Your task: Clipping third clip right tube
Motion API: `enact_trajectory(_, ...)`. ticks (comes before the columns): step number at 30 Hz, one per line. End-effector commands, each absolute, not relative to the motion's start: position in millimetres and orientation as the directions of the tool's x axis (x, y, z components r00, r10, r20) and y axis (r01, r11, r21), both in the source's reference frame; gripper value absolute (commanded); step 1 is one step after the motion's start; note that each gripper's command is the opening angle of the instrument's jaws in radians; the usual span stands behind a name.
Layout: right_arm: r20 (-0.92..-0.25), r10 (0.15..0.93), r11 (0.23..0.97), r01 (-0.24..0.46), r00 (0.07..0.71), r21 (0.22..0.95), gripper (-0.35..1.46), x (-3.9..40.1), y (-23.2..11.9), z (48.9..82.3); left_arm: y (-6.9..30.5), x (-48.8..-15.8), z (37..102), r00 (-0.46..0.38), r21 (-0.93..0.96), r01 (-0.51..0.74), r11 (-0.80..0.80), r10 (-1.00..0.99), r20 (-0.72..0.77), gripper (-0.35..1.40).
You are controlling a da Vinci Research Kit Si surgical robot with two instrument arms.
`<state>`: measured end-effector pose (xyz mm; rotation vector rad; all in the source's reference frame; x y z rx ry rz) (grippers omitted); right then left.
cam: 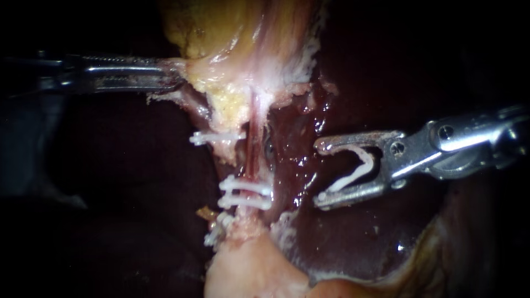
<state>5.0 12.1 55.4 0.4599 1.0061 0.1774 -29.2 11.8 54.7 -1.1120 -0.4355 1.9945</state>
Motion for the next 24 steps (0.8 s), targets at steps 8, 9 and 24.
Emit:
enact_trajectory(8,-0.772,0.351,0.891,0.065,0.53,0.45,0.5,5.0,12.1,55.4,14.2,-25.9,49.7,-0.276,-0.627,-0.487,-0.608,0.788,-0.55,-0.35)
enact_trajectory(9,-0.772,0.351,0.891,0.065,0.53,0.45,0.5,5.0,12.1,55.4,14.7,-25.3,48.8,-0.266,-0.627,-0.492,-0.603,0.791,-0.552,-0.35)
enact_trajectory(24,-0.741,0.477,0.846,-0.021,0.473,0.532,0.5,9.0,14.2,58.5,15.0,-24.5,46.9,-0.256,-0.615,-0.498,-0.612,0.781,-0.57,-0.35)
